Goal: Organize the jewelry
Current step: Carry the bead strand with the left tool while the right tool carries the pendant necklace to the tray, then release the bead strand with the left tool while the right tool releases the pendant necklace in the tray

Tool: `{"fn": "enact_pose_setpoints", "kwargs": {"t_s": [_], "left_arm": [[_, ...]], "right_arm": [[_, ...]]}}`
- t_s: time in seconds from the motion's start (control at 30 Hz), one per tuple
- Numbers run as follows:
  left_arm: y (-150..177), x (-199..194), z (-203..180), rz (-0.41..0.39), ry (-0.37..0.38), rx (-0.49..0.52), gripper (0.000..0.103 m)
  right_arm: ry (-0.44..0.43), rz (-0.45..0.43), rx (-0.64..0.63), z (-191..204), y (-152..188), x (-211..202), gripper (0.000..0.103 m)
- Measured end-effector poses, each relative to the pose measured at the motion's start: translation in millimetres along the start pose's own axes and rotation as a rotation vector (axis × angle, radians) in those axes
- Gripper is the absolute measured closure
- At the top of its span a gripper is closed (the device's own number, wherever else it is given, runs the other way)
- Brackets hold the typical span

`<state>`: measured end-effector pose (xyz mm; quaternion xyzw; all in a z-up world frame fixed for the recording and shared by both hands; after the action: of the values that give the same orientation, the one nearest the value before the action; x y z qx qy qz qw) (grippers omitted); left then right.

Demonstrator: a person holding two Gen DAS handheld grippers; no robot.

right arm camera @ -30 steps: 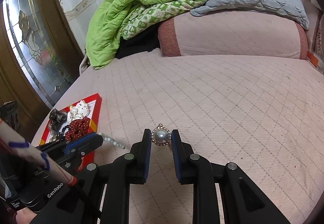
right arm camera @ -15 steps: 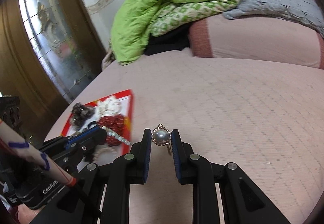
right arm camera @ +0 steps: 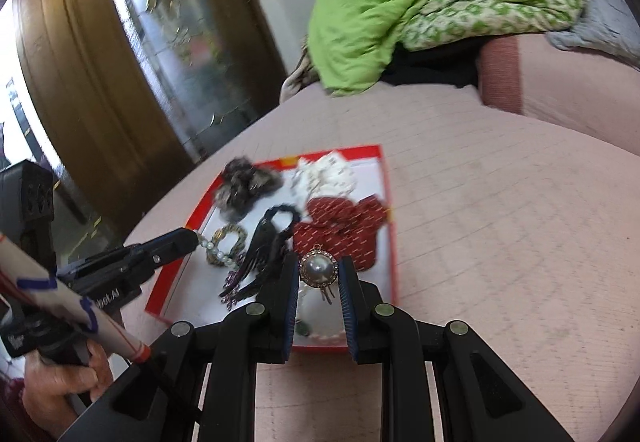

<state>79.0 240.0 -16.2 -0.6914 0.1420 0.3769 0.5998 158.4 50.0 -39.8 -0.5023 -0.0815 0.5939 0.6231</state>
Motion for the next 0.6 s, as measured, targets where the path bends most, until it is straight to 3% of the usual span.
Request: {"fn": "enact_pose_setpoints", "kwargs": {"t_s": [0.17,0.43,0.5,0.57,0.6], "left_arm": [[10,22,23,0.091,-0.041,-0.027,0.097],[19,37,16,0.154,-0.062,0.007,0.097],[20,37,13,0.155,-0.077,0.015,0.084],[20,34,11,0.142,-0.094,0.016,0.065],[19,31,9,0.130,-0.095,0.015,0.065]], "right_arm": [[0.014,0.048,0.021,-6,11,24,0.081],[0.044,0.131,0.036,-17,24,48,0.080],[0.047,0.138,0.033,-17,25,47,0.080],[0.051,0.129,0.025,-15,24,43,0.079],[0.056,0.119,0.020,-14,23,39,0.078]]}}
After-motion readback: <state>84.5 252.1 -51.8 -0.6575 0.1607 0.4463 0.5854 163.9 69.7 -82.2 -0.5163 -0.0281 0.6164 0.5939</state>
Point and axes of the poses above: each gripper's, at about its wrist camera, not at the fingertips, and x roughly the way its jaws point, z to its left, y to its underside, the point moved 1 cm from there along x, roughly the way its jaws point, and after that the axes turned 13 degrees about -y, right-handed, at the moved point
